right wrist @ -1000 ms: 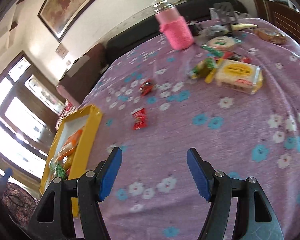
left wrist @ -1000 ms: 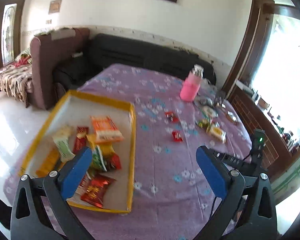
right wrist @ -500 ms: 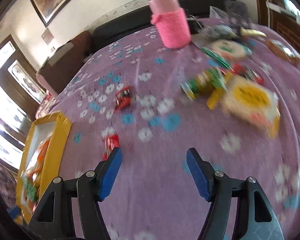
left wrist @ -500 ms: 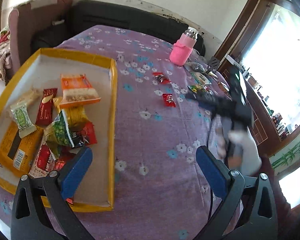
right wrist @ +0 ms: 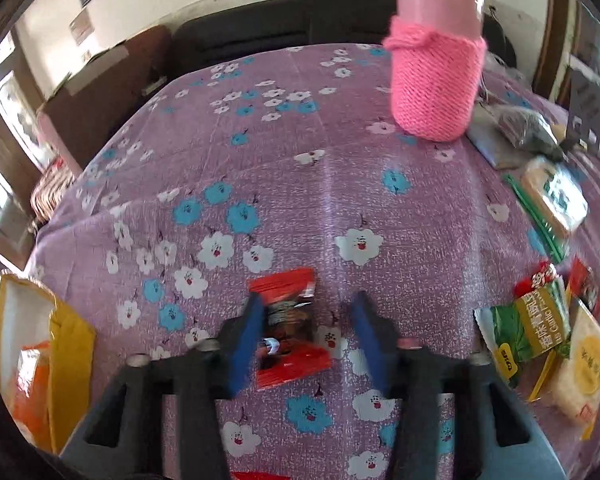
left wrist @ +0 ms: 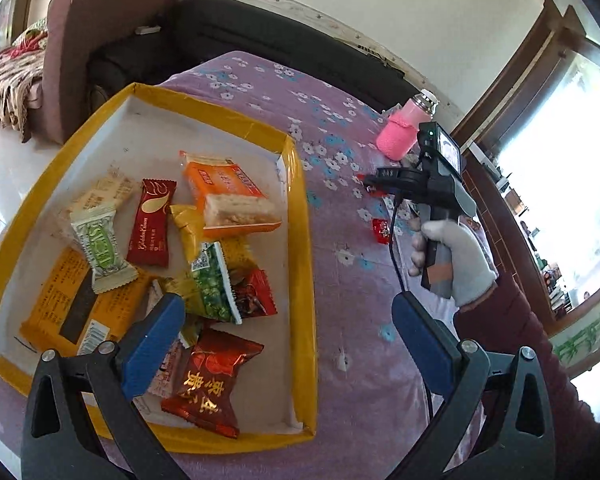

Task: Organize snacks
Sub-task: 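Grasp a red candy with the right gripper while the left grasps another red candy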

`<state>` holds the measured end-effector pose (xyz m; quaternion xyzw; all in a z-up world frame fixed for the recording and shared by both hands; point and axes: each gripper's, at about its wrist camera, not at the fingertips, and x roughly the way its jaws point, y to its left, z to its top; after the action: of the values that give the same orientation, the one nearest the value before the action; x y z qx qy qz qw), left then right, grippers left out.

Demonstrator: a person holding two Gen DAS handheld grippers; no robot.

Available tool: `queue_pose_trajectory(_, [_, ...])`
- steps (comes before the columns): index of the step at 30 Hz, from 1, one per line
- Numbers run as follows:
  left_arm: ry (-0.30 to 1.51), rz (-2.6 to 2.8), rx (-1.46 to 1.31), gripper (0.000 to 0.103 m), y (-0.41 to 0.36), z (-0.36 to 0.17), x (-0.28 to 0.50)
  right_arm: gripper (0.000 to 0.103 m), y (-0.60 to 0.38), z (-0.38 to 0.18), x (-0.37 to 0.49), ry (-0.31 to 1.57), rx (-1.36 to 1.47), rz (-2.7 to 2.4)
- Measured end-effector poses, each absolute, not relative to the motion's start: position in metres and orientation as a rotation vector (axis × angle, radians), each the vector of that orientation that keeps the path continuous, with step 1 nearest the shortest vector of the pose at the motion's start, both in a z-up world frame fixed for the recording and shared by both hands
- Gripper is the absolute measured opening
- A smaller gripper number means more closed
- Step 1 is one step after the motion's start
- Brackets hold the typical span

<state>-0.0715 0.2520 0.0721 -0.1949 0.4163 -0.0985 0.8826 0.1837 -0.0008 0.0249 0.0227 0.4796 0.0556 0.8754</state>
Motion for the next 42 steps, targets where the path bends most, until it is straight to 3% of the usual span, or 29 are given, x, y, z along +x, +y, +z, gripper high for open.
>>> queue_pose_trajectory(6, [0.887,-0.219,-0.349,0.103,0.228,0.071,-0.064,0.024,-0.009,0.026,0.149,0.993,-0.013,0.135])
queue_pose_trajectory(13, [0.884,-0.231,-0.276,0.103,0.191,0.081,-0.061,0.023,-0.069,0.031,0.073,1.009,0.185,0.203])
queue_pose_trajectory(16, [0.881,-0.244,-0.238,0.103,0.168,0.087,-0.053,0.017,-0.095,0.036,0.034,0.967,0.288,0.237])
queue_pose_trajectory(22, [0.871,-0.269,-0.086,0.103,0.111,0.09,-0.028,0.018,-0.118,0.038,0.012,0.875,0.343,0.237])
queue_pose_trajectory(24, [0.879,-0.277,-0.059,0.103,0.1,0.087,-0.019,0.023,-0.119,0.036,0.013,0.865,0.354,0.262])
queue_pose_trajectory(26, [0.926,-0.274,-0.065,0.103,0.097,0.083,-0.002,0.034,-0.114,0.034,0.016,0.869,0.34,0.298])
queue_pose_trajectory(28, [0.95,-0.254,-0.098,0.101,0.101,0.081,0.011,0.057,-0.102,0.033,0.018,0.867,0.298,0.321])
queue_pose_trajectory(29, [0.951,-0.248,-0.111,0.098,0.102,0.08,0.015,0.057,-0.096,0.033,0.02,0.866,0.275,0.327])
queue_pose_trajectory(31, [0.953,-0.247,-0.131,0.078,0.104,0.078,0.022,0.057,-0.085,0.031,0.023,0.876,0.237,0.331])
queue_pose_trajectory(33, [0.97,-0.242,-0.15,0.068,0.107,0.074,0.028,0.053,-0.078,0.026,0.025,0.899,0.216,0.333])
queue_pose_trajectory(35, [0.991,-0.234,-0.186,0.067,0.112,0.069,0.032,0.043,-0.072,0.021,0.025,0.911,0.169,0.298])
queue_pose_trajectory(36, [0.996,-0.232,-0.198,0.067,0.113,0.068,0.033,0.027,-0.069,0.02,0.025,0.919,0.145,0.281])
queue_pose_trajectory(42, [1.037,-0.233,-0.226,0.067,0.115,0.059,0.049,0.026,-0.086,0.022,0.022,0.92,0.221,0.233])
